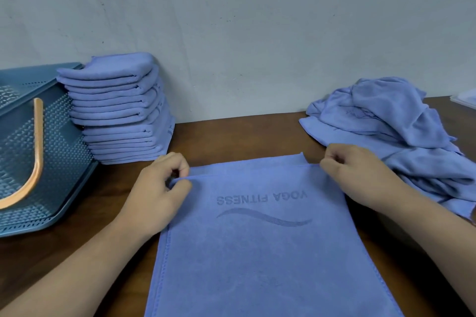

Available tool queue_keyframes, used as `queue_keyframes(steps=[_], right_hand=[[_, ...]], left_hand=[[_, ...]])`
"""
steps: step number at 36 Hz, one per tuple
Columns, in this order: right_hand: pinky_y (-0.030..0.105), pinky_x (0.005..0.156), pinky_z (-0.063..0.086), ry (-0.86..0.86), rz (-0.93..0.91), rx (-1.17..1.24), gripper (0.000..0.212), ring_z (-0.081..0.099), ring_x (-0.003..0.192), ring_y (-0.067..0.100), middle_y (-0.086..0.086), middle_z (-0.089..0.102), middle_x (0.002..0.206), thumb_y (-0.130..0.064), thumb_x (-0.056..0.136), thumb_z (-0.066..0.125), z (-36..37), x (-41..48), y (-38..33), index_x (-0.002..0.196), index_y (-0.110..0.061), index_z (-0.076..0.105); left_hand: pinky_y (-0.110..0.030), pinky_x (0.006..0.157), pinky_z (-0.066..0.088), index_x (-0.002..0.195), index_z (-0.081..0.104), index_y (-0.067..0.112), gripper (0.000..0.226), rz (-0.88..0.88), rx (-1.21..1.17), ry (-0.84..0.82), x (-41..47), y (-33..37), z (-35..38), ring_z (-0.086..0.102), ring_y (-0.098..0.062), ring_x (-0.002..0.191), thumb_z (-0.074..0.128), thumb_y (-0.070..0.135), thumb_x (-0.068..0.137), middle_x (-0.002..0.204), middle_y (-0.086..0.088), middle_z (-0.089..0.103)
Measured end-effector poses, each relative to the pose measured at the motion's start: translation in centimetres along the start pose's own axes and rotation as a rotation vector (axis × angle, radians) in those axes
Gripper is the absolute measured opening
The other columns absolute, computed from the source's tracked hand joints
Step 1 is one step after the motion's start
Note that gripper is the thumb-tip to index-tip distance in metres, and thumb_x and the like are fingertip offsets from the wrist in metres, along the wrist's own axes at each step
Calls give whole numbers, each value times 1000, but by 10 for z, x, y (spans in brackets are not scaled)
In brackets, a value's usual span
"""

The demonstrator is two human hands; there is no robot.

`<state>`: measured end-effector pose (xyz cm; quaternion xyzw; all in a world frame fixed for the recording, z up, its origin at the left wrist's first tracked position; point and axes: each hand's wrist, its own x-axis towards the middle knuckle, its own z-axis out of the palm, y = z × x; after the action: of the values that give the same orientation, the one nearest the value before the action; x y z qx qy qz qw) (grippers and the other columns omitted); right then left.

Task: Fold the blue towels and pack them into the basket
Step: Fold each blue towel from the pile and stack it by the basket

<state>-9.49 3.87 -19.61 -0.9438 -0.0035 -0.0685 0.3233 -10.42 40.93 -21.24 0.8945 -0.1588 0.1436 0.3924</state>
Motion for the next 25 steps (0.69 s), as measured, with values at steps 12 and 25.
queue_keyframes(steps=[12,25], right_hand=[[39,79,52,-89,78,558,8,63,77,22,13,72,92,-19,100,68,21,7,0,92,-17,69],[7,75,48,-58,-33,371,24,74,91,3,-15,80,91,-12,101,70,27,2,6,89,-27,83]], left_hand=[[-33,69,42,118,57,37,19,-330,-147,73,12,-6,3,53,-4,60,60,23,104,86,2,71],[-36,73,48,102,57,35,19,-320,-60,139,24,-15,-10,68,-15,82,64,18,102,90,9,72]])
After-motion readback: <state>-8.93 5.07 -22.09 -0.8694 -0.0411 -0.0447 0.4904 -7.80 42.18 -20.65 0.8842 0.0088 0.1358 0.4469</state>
